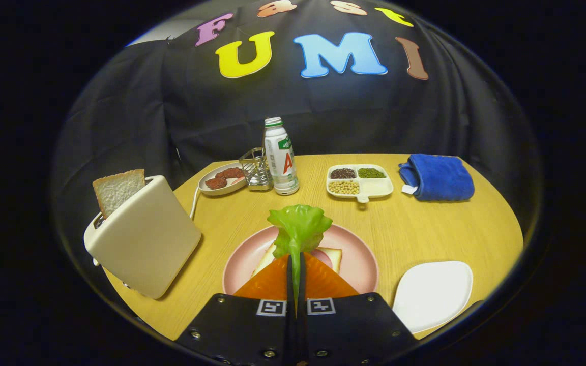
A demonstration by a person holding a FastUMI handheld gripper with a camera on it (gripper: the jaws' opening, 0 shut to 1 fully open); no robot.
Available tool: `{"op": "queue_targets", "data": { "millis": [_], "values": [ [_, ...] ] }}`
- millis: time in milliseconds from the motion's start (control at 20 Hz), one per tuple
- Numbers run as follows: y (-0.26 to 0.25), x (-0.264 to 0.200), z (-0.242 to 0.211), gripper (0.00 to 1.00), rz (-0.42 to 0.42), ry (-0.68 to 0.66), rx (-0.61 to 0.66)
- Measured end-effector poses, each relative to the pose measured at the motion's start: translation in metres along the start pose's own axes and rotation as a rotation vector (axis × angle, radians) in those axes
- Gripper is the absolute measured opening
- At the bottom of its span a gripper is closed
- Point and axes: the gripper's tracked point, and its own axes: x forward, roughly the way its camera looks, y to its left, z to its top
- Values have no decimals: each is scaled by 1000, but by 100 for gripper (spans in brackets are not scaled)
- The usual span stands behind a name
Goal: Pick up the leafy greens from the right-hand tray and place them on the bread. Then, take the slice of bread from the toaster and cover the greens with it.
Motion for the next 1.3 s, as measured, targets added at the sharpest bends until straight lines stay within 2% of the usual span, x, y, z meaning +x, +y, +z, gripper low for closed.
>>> {"op": "queue_targets", "data": {
  "millis": [250,300,350,450,500,600,700,1050,1300],
  "values": [
    [-8,20,-11,1,-58,38,-19],
    [-11,22,-14,10,-71,45,-24],
    [-15,22,-18,14,-88,58,-32],
    [-14,24,-25,30,-82,86,-45],
    [-13,25,-28,50,-82,91,-57],
    [-7,26,-27,82,-75,75,-95],
    [-5,23,-23,94,-86,51,-142],
    [-1,18,0,94,-86,-17,-127],
    [18,-6,27,94,-89,-95,-156]
  ]
}}
